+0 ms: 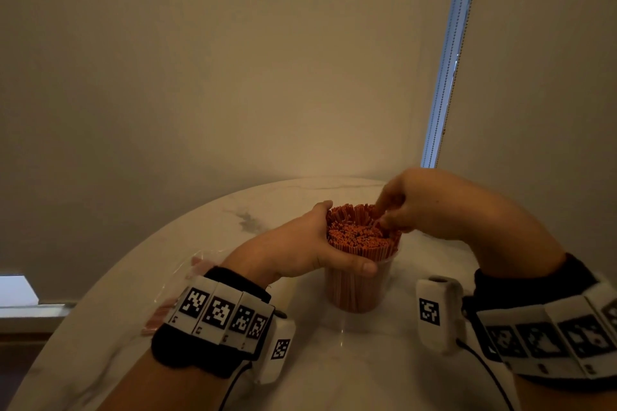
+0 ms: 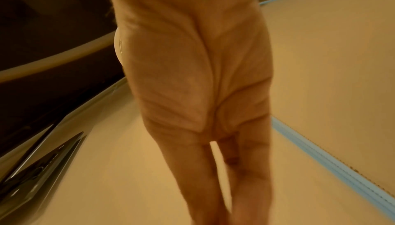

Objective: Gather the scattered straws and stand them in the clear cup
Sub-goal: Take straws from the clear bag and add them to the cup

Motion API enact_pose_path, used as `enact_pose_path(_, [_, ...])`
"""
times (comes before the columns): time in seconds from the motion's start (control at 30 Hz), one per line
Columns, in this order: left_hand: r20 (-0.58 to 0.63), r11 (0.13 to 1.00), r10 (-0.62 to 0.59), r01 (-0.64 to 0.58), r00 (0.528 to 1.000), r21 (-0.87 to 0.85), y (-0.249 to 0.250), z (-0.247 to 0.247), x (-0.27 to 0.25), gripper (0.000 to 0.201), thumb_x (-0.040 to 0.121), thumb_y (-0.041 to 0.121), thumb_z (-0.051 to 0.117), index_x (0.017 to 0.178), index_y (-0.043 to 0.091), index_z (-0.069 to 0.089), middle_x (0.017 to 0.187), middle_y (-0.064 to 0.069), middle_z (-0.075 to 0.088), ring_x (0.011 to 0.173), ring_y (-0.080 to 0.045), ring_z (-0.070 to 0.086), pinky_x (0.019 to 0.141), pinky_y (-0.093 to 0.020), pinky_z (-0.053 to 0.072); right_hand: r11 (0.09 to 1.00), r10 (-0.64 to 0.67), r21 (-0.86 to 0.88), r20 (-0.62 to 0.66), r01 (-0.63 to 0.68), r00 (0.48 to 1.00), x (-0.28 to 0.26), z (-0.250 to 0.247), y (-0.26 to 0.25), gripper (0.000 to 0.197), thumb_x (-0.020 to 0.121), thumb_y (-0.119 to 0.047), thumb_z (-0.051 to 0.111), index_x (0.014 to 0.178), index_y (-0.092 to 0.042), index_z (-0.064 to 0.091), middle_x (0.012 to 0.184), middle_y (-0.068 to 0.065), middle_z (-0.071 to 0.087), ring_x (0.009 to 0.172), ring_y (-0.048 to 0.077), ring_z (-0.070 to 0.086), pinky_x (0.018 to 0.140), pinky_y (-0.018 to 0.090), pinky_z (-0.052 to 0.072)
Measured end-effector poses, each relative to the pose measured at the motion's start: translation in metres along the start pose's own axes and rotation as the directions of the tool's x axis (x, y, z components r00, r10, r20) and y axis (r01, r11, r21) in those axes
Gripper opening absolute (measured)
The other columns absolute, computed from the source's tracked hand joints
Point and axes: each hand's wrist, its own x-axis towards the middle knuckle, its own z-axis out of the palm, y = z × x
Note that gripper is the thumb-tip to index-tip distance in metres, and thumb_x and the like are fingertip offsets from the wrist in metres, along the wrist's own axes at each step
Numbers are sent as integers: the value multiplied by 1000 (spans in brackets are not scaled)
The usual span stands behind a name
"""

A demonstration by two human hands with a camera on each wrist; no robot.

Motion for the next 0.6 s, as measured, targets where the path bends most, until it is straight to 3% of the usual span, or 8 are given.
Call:
enact_pose_path(0.07, [-11, 1000, 0, 0, 1000, 19, 1, 0, 0, 144, 56, 53, 97, 163, 21, 6, 144, 11, 51, 131, -9, 50, 111, -26, 41, 994, -43, 100, -39, 47, 998, 3, 6, -8, 8, 88, -17, 75, 89, -25, 73, 75, -6, 74, 63, 3, 70, 64, 23, 56])
enact_pose_path(0.13, [-9, 1000, -1, 1, 1000, 20, 1, 0, -1, 145, 54, 55, 97, 163, 22, 7, 146, 9, 50, 132, -10, 50, 112, -29, 42, 985, -46, 159, -114, 64, 992, 8, 12, -15, 11, 87, -13, 74, 86, -23, 71, 72, -4, 74, 63, 7, 71, 72, 31, 60])
enact_pose_path(0.23, [-14, 1000, 5, -5, 1000, 16, 1, 0, -1, 143, 56, 54, 97, 163, 23, 7, 136, 17, 51, 126, -5, 51, 96, -15, 43, 998, -47, 34, -176, 54, 983, 12, 16, -18, 8, 88, -19, 73, 87, -27, 74, 84, -7, 72, 77, 10, 68, 78, 33, 58])
enact_pose_path(0.3, [-19, 1000, 13, -13, 1000, 13, 1, 0, -2, 142, 56, 54, 97, 163, 23, 9, 129, 22, 51, 122, -1, 52, 91, -11, 42, 999, -48, -32, -154, 44, 987, 10, 13, -17, 7, 92, -28, 68, 94, -28, 75, 93, -6, 72, 84, 10, 65, 79, 31, 56])
enact_pose_path(0.37, [-14, 1000, 20, -20, 1000, 4, 1, 0, -2, 139, 56, 52, 98, 162, 23, 13, 134, 17, 54, 124, -3, 54, 100, -18, 46, 998, -61, 23, -68, 62, 996, 6, 9, -13, 22, 93, -45, 63, 105, -30, 73, 101, -8, 71, 89, 10, 64, 83, 32, 56])
enact_pose_path(0.47, [-4, 1000, 24, -24, 1000, -18, 2, 0, -2, 134, 56, 45, 99, 160, 21, 18, 139, 8, 57, 128, -10, 56, 109, -34, 48, 987, -123, 126, 142, 105, 982, -2, 4, -11, 44, 79, -59, 73, 119, -42, 65, 110, -17, 64, 97, 7, 64, 87, 31, 56])
enact_pose_path(0.53, [-12, 1000, 13, -14, 1000, -11, 4, 1, -3, 134, 60, 43, 98, 162, 20, 14, 141, 7, 55, 130, -12, 54, 111, -35, 47, 988, -128, 104, 128, 115, 983, 0, 6, -13, 41, 76, -55, 78, 114, -43, 68, 106, -18, 65, 93, 6, 63, 83, 29, 56])
enact_pose_path(0.6, [-23, 1000, 8, -7, 1000, 8, 4, 1, -3, 134, 63, 42, 97, 163, 19, 10, 144, 7, 53, 131, -12, 52, 112, -33, 45, 996, -90, 29, -2, 90, 996, 7, 14, -19, 28, 79, -50, 77, 103, -37, 71, 99, -14, 66, 89, 8, 62, 77, 29, 56])
